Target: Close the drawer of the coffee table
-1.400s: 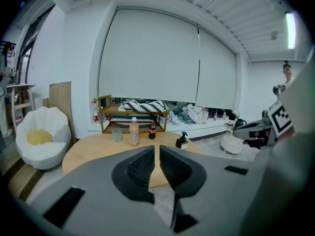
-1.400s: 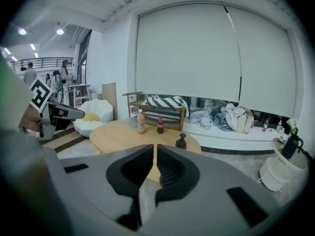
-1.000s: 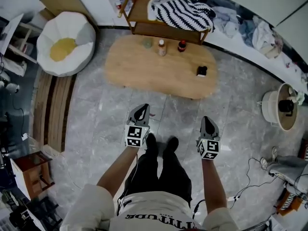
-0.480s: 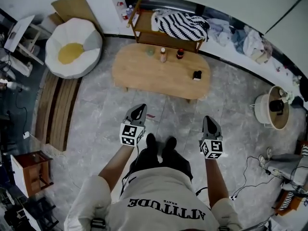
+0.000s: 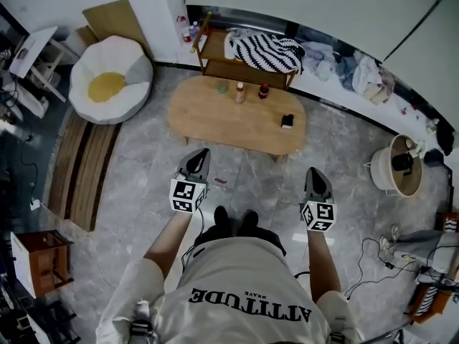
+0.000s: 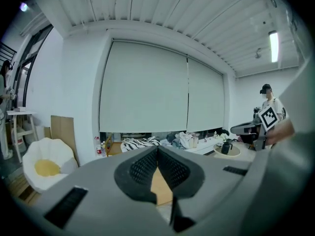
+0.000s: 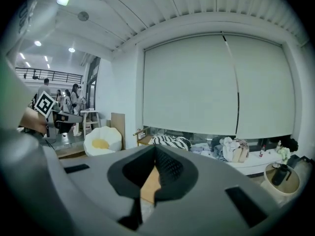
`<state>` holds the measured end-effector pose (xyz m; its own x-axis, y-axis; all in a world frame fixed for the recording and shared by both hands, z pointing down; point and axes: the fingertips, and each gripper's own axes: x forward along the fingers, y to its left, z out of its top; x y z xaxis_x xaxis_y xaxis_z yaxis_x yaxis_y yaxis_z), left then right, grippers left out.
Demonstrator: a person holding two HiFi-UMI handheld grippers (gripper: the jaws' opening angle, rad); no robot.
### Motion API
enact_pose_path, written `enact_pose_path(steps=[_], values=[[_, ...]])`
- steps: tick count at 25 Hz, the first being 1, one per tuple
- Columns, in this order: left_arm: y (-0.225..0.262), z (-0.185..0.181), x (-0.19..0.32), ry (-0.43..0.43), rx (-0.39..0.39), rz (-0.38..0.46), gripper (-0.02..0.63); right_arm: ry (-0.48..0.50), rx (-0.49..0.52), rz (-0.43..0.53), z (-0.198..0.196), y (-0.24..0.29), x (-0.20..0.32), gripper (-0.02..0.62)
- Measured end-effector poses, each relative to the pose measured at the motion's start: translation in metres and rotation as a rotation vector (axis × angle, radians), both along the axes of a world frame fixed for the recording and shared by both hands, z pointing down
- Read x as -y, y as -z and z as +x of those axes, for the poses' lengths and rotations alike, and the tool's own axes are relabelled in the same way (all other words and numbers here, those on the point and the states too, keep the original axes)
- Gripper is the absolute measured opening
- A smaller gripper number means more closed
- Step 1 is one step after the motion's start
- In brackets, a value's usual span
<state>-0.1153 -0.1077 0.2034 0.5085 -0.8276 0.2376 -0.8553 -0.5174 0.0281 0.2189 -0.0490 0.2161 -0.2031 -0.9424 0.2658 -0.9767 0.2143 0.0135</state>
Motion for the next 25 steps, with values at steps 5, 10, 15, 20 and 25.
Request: enact_pose_path(steps=[5, 10, 15, 20, 25], values=[[0.008, -0.007, 0.005, -0.004, -0.003, 0.016, 0.021, -0.015, 0.007, 0.007, 0.003, 0.006, 0.000, 0.018], [0.013, -0.017, 0.011, 0.001, -0.001, 0.021, 0.021, -0.012, 0.002, 0.007, 0.004, 0.011, 0.003, 0.018], [0.014, -0.019, 0.017, 0.004, -0.006, 0.020, 0.021, 0.012, -0.002, 0.011, 0.002, 0.016, 0.009, 0.018], [0.011, -0.019, 0.019, 0.005, -0.009, 0.013, 0.021, 0.023, -0.010, 0.021, -0.001, 0.019, 0.010, 0.018], [0.011, -0.018, 0.018, 0.000, -0.013, 0.014, 0.021, 0.019, -0.008, 0.029, -0.001, 0.021, 0.010, 0.018]])
